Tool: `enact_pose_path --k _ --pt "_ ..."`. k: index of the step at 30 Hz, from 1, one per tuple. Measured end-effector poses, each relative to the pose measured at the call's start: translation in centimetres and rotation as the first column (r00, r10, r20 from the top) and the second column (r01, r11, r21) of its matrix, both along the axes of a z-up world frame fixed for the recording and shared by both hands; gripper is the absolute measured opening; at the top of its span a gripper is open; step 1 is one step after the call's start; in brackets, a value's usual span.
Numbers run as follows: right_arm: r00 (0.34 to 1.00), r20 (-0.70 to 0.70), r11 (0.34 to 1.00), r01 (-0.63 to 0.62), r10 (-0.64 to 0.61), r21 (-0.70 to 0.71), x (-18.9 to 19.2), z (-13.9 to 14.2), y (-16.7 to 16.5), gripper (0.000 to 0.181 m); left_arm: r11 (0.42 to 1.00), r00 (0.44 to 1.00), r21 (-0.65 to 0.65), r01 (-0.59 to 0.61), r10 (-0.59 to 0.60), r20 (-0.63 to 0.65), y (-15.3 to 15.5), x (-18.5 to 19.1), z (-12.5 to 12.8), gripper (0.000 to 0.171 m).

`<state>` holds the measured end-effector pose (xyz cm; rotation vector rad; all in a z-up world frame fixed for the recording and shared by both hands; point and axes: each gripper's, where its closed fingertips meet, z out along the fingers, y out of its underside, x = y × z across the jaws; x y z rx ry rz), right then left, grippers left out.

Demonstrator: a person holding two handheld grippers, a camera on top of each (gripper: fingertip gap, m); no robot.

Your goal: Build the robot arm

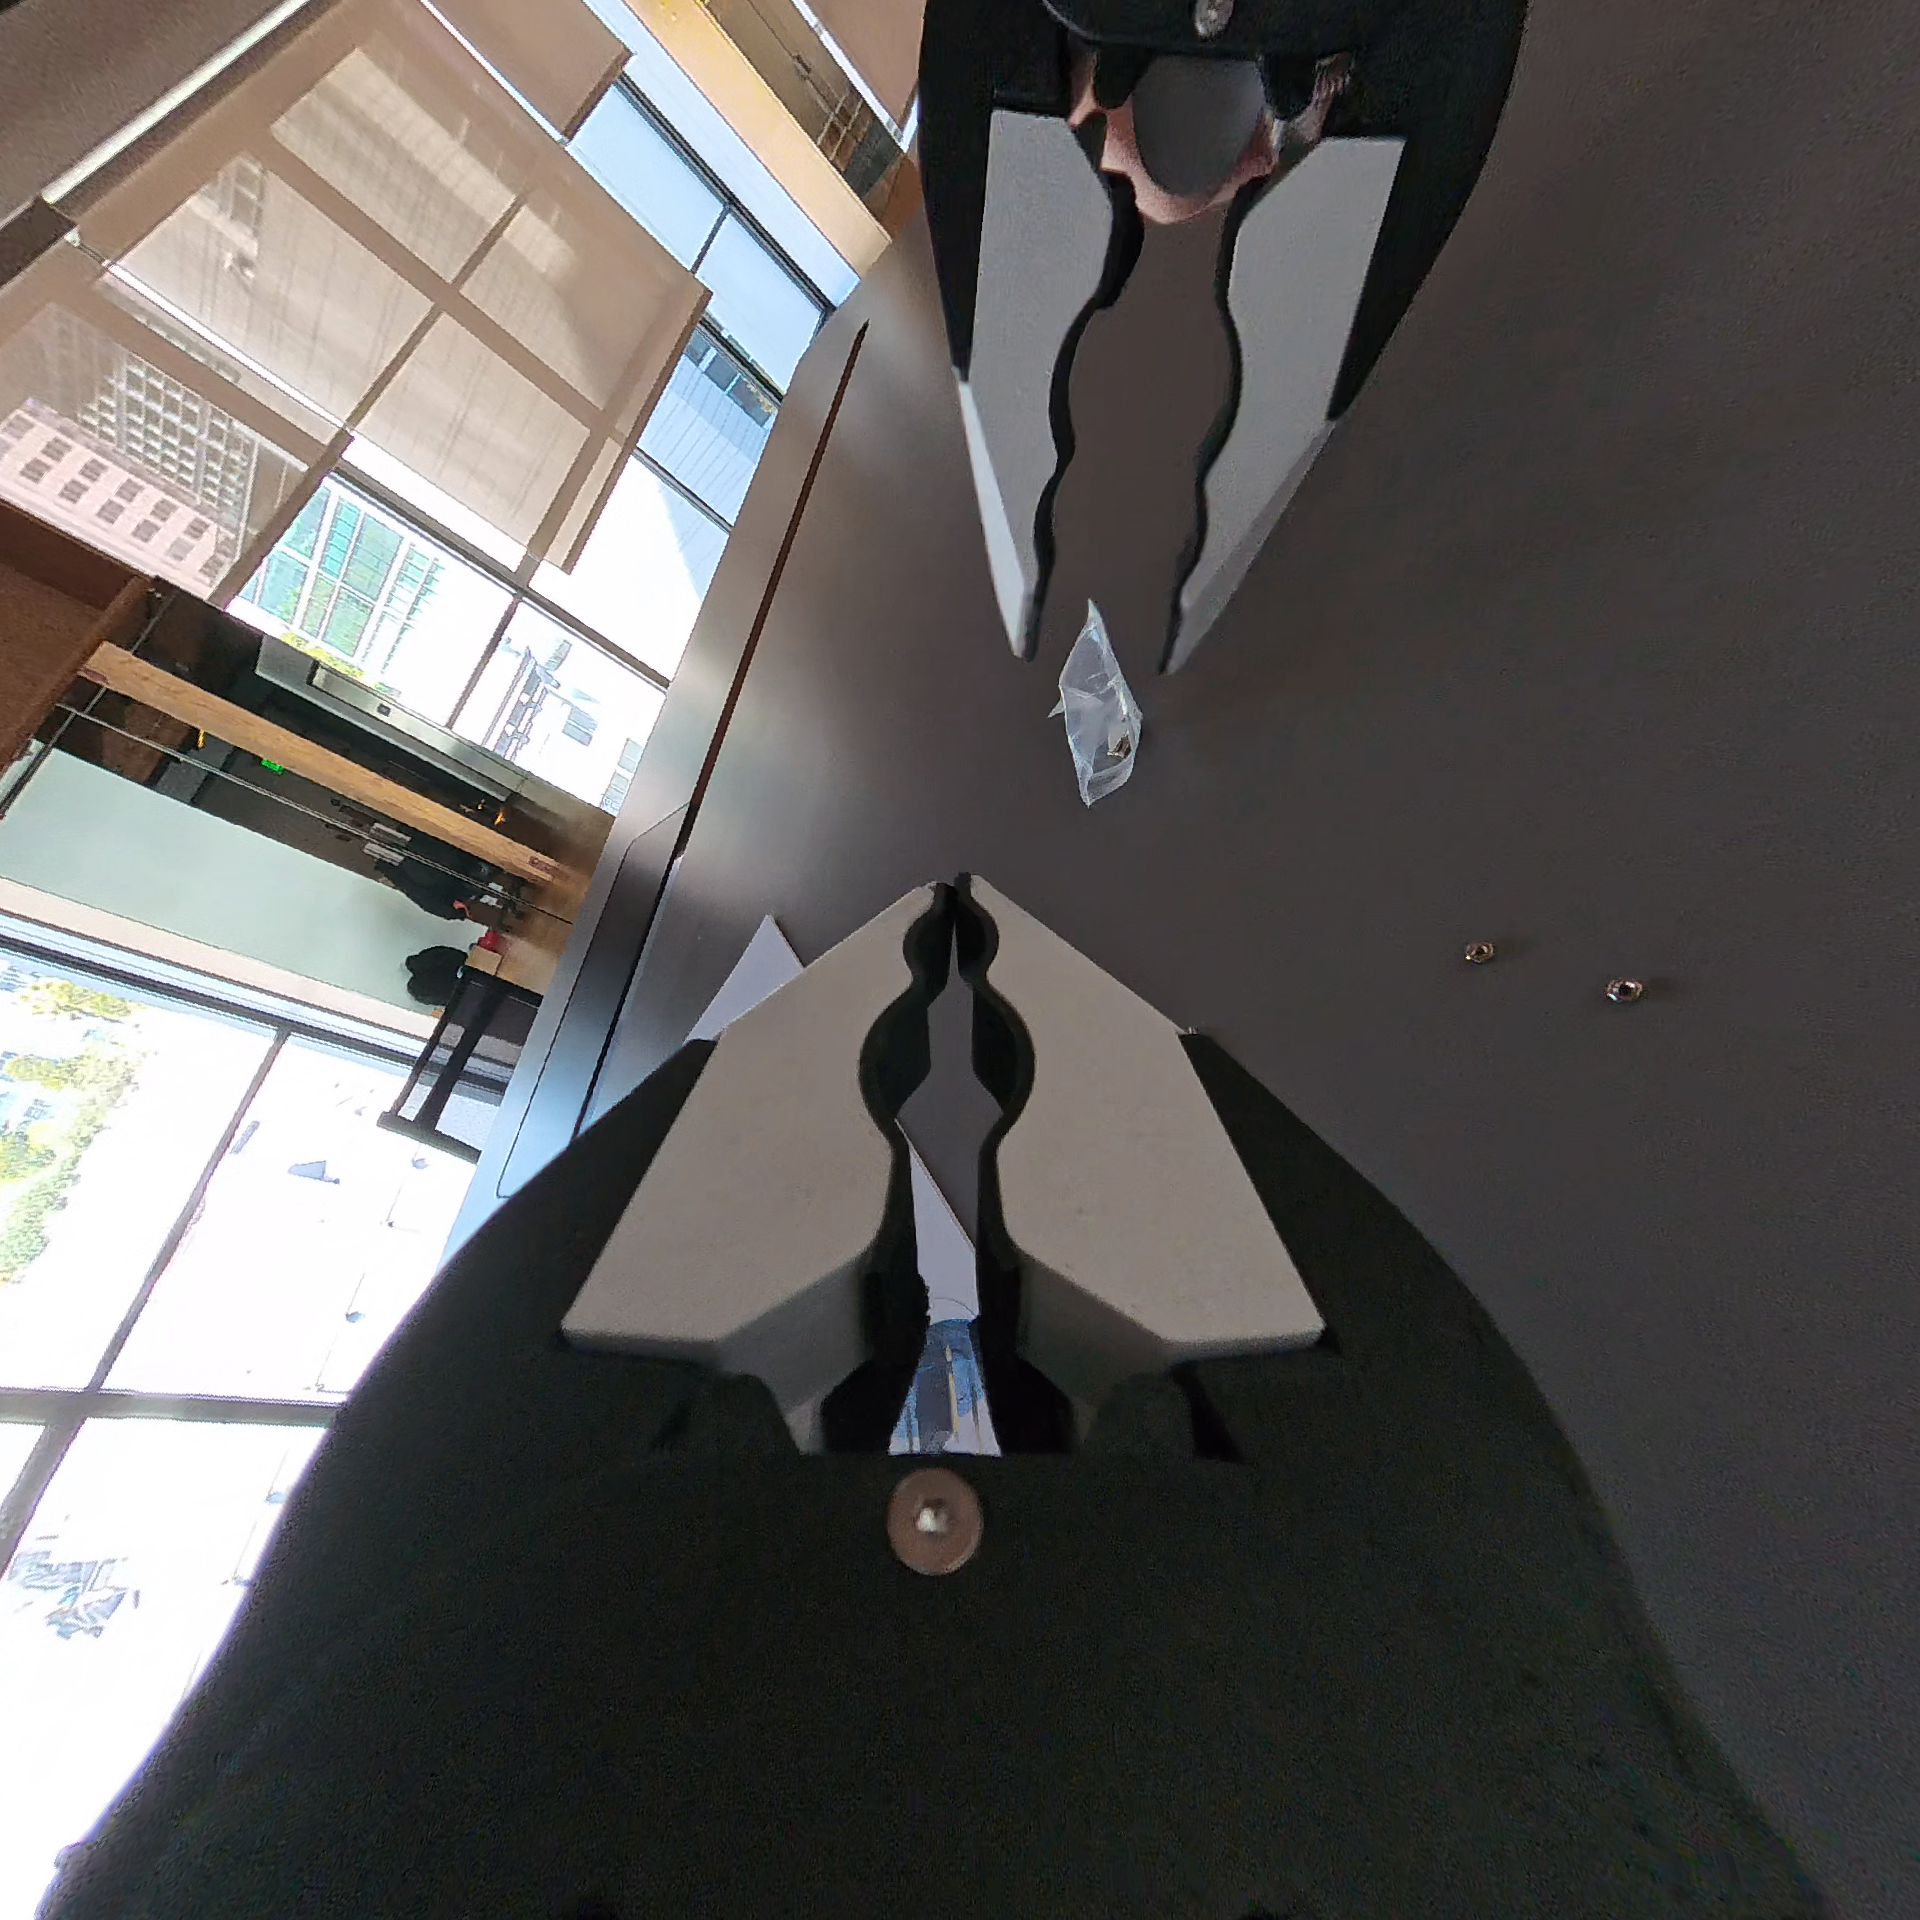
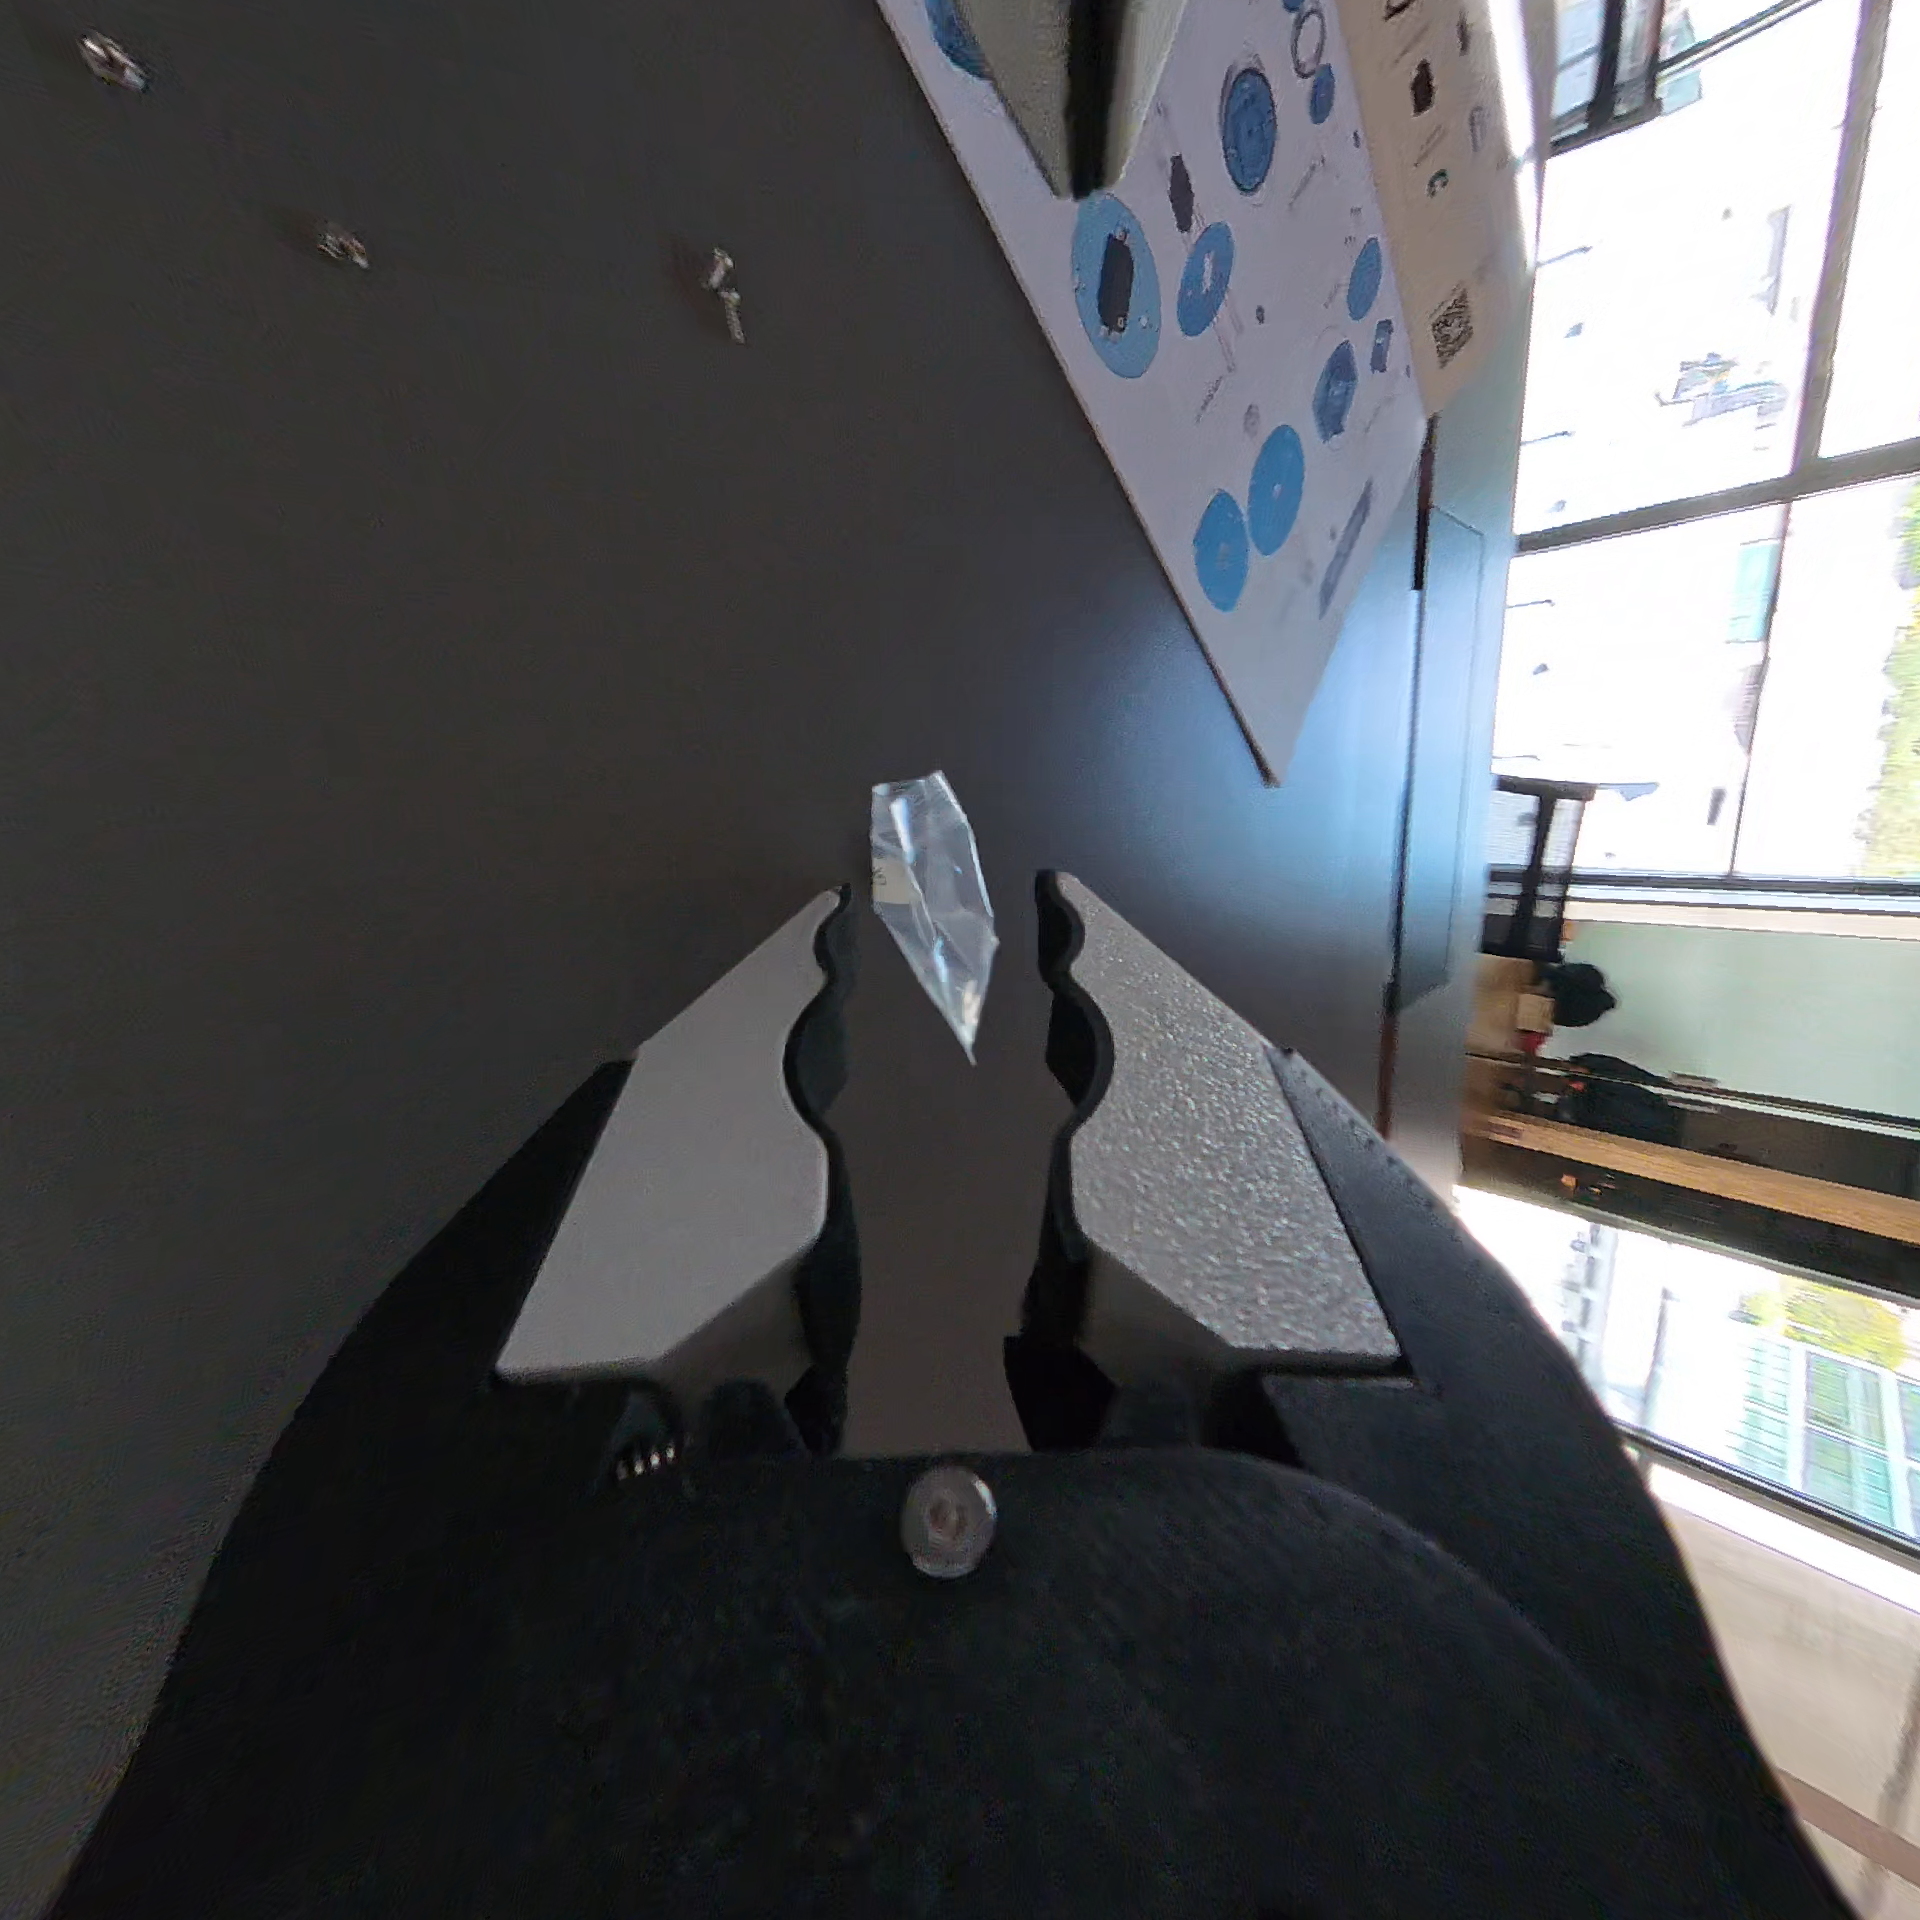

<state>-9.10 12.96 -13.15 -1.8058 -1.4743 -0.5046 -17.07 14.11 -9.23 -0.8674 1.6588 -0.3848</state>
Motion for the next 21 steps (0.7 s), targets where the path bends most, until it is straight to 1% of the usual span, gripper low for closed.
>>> enact_pose_path --k 1,3,5,6,8,9,13,15,16,18,20,21 --pt "1.0 0.031 0.999 -0.002 0.001 0.036 0.1 0.2 0.4 0.033 1.0 1.0 -0.002 0.001 -0.001 -0.002 0.0 0.0 -0.1 0.0" --pt "1.0 0.02 1.0 -0.013 0.013 0.008 -0.5 -0.4 0.4 0.025 1.0 1.0 -0.001 -0.004 0.004 -0.009 0.2 0.1 -0.2 0.0" --pt "1.0 0.004 1.0 -0.015 0.015 -0.008 -0.9 -1.0 0.6 0.023 1.0 1.0 0.004 -0.01 0.01 -0.014 0.3 0.1 -0.4 0.0" --pt "1.0 0.016 1.0 -0.01 0.011 -0.023 -0.8 -1.4 0.7 0.016 1.0 1.0 0.004 -0.014 0.014 -0.016 0.4 0.0 -0.4 0.0" --pt "1.0 0.031 1.0 0.007 -0.006 -0.007 -0.5 -1.5 1.2 0.011 1.0 1.0 0.002 -0.021 0.021 -0.021 0.6 0.0 -0.6 0.0" --pt "1.0 0.013 1.0 0.007 -0.006 -0.021 -0.6 -1.7 1.1 0.001 1.0 0.999 0.004 -0.022 0.022 -0.023 0.6 0.0 -0.6 0.0" --pt "0.993 -0.111 0.999 0.027 -0.032 -0.047 -0.8 -1.2 1.0 0.001 1.0 0.999 0.003 -0.026 0.026 -0.022 0.7 0.0 -0.6 0.0" --pt "0.975 -0.223 0.999 0.019 -0.028 -0.04 -1.7 0.2 0.9 0.001 1.0 1.0 -0.007 -0.022 0.022 -0.01 0.7 0.0 -0.3 0.0" --pt "0.957 -0.288 0.999 0.009 -0.021 -0.042 -2.3 1.0 0.8 0.001 1.0 1.0 -0.019 -0.017 0.017 -0.001 0.6 0.0 -0.2 0.0" --pt "0.9 -0.436 0.999 -0.025 0.004 -0.04 -3.7 3.0 0.4 0.0 0.997 0.999 -0.079 0.024 -0.022 0.023 0.1 0.0 0.2 0.01" --pt "0.804 -0.594 0.996 -0.075 0.031 -0.049 -5.3 5.1 -0.2 0.0 0.983 0.993 -0.156 0.098 -0.087 0.076 -0.9 -0.2 1.2 0.017" --pt "0.746 -0.665 0.993 -0.104 0.036 -0.062 -6.0 5.9 -0.6 0.0 0.974 0.988 -0.187 0.13 -0.112 0.106 -1.3 -0.3 1.8 0.017"
